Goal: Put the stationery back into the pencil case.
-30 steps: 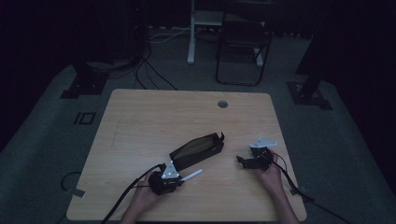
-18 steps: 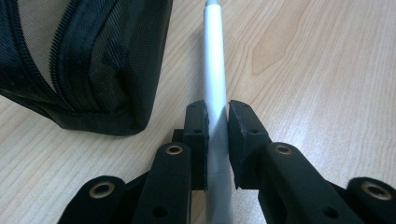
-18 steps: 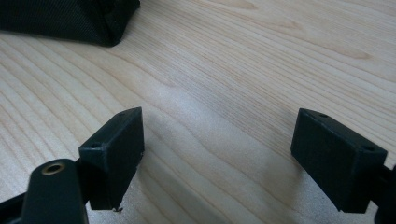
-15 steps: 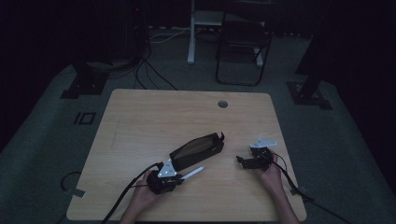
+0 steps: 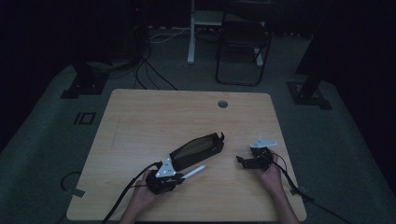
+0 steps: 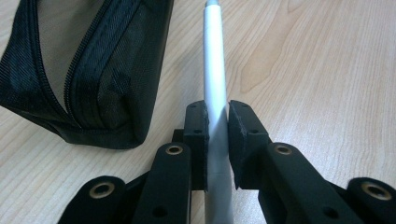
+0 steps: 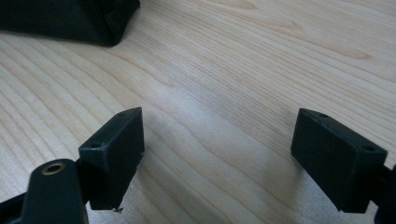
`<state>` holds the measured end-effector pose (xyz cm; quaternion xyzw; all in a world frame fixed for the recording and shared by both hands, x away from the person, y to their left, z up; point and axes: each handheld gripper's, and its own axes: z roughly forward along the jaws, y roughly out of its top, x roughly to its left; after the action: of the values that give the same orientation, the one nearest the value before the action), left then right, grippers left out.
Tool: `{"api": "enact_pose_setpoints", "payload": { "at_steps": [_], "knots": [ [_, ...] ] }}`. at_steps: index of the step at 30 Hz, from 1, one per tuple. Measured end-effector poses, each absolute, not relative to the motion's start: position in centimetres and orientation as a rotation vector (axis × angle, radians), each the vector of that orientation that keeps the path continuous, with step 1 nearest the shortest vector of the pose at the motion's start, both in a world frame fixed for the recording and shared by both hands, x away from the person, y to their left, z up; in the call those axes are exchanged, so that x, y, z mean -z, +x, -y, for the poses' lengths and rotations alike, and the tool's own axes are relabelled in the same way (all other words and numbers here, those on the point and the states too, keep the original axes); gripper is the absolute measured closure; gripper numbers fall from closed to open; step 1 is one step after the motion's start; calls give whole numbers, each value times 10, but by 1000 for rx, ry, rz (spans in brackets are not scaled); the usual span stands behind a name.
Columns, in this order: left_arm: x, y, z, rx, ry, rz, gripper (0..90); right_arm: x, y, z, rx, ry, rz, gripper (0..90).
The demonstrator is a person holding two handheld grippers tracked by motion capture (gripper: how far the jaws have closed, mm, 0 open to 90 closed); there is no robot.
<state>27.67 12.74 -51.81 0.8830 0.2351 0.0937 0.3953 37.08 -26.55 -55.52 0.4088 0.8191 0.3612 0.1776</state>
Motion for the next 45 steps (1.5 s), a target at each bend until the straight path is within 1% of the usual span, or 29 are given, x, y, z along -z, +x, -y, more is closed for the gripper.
{"api": "enact_pose_setpoints", "payload": {
  "at_steps": [45],
  "knots": [
    [489,270,-129,-298,2189,-544,788,555,371,266,-1022,1158,-2318,175]
  ]
}}
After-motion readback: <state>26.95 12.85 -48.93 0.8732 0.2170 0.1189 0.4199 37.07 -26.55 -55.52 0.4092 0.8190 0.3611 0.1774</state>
